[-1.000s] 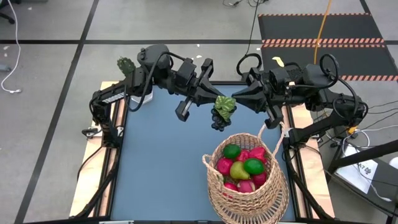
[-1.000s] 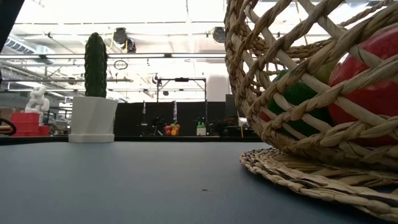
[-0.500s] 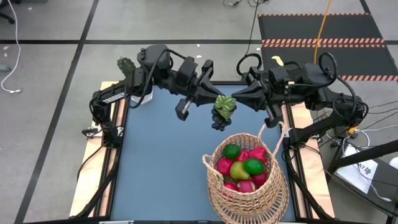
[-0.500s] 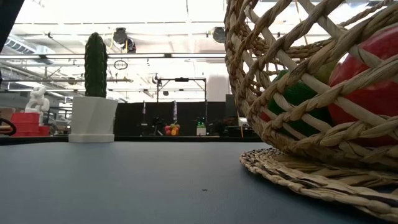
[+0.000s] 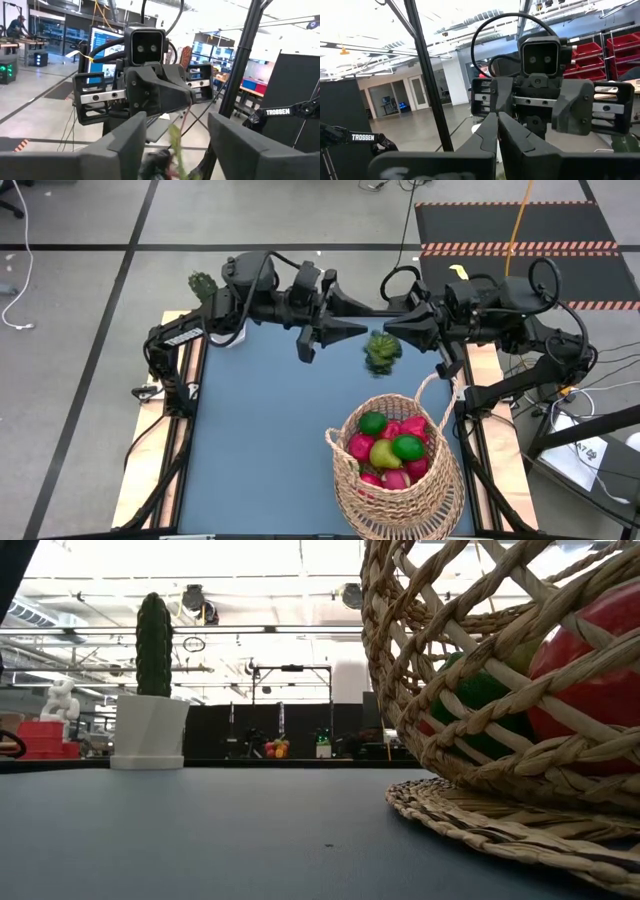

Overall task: Build produce basket
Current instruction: Put the purple grapes into the brown basket

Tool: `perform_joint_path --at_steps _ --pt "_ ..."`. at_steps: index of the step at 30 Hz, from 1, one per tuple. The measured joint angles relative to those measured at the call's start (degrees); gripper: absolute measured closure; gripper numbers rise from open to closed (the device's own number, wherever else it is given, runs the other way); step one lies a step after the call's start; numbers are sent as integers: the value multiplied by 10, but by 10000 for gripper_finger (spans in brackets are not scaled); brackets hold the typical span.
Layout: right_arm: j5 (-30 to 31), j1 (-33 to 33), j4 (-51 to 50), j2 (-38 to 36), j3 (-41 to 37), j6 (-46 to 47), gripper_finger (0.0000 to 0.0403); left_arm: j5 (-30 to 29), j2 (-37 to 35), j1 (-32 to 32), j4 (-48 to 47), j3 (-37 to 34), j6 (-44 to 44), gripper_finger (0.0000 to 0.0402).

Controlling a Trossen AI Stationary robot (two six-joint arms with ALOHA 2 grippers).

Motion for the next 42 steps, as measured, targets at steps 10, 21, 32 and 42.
perform_joint_path --at_steps 10,21,32,42 --pt "0 0 -38 -8 0 8 403 -24 -1 10 -2 0 -24 163" --pt "1 14 -118 -42 0 86 403 -25 -1 36 -74 0 -100 163" --pt "-1 100 -225 -41 45 144 403 -25 -9 59 -221 0 -106 163" --pt "26 195 -320 -22 45 171 403 -26 -21 52 -326 0 -79 163"
